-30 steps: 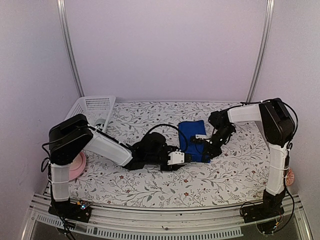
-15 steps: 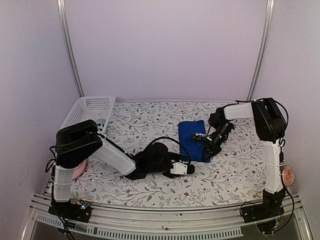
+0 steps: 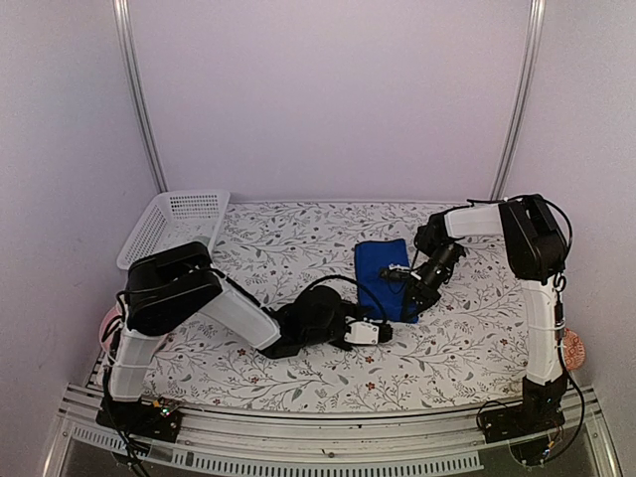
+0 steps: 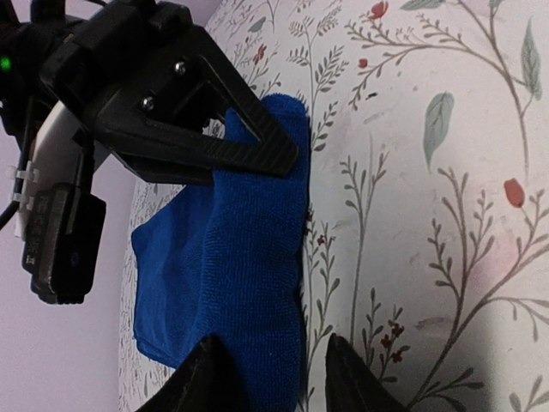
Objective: Roll the towels
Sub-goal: Roll the towel at the center of the board.
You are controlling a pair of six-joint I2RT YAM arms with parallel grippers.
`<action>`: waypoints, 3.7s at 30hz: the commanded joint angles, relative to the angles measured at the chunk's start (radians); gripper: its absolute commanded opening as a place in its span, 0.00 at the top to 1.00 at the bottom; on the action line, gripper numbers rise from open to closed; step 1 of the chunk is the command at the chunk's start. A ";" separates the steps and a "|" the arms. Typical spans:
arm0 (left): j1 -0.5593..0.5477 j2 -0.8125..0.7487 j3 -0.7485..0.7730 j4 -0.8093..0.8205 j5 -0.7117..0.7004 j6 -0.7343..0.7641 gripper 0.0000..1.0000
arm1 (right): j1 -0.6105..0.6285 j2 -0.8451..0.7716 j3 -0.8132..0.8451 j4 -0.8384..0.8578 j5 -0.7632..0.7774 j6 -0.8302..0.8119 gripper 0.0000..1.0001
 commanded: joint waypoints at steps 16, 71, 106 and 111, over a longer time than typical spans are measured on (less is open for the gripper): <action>0.008 0.088 0.035 -0.094 -0.066 0.061 0.80 | 0.008 0.098 0.075 -0.105 0.074 -0.048 0.80; 0.172 0.121 0.499 -0.963 0.595 -0.561 1.00 | 0.266 -0.775 -0.967 1.285 0.566 -0.142 0.41; 0.217 0.185 0.572 -1.028 0.699 -0.608 1.00 | 0.282 -0.686 -0.975 1.341 0.667 -0.147 0.52; 0.218 0.188 0.571 -1.035 0.705 -0.599 1.00 | 0.282 -0.652 -0.957 1.342 0.694 -0.132 0.58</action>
